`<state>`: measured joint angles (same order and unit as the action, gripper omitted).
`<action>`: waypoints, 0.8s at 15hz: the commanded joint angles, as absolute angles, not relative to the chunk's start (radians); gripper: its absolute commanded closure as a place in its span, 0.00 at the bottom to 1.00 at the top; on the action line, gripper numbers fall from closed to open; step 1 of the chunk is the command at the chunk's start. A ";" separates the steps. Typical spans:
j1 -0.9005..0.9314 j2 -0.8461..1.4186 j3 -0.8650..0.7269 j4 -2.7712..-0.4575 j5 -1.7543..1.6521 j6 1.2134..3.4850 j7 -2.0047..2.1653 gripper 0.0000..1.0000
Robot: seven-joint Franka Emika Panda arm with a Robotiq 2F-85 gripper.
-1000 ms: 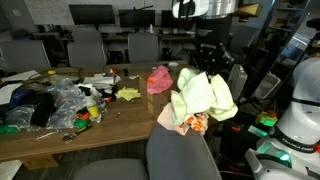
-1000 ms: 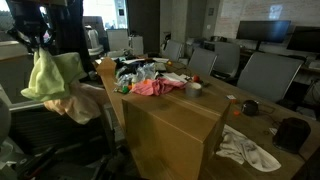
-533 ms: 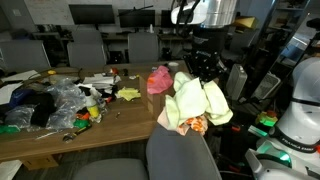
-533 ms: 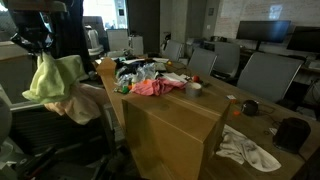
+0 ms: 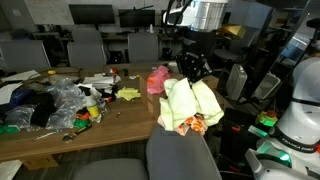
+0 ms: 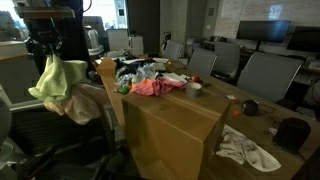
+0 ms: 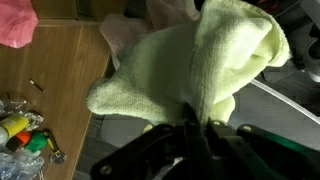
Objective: Hang the peach and yellow shirts on the back of the chair
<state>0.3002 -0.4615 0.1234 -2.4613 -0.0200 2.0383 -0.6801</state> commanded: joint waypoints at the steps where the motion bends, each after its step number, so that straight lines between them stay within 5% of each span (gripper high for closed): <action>1: 0.279 -0.425 0.094 -2.463 -0.031 2.098 -0.669 0.97; 12: 0.214 -0.377 0.090 -2.539 -0.157 2.168 -0.586 0.97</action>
<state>0.2200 -0.3661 0.0800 -2.5206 -0.1244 2.1415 -0.6207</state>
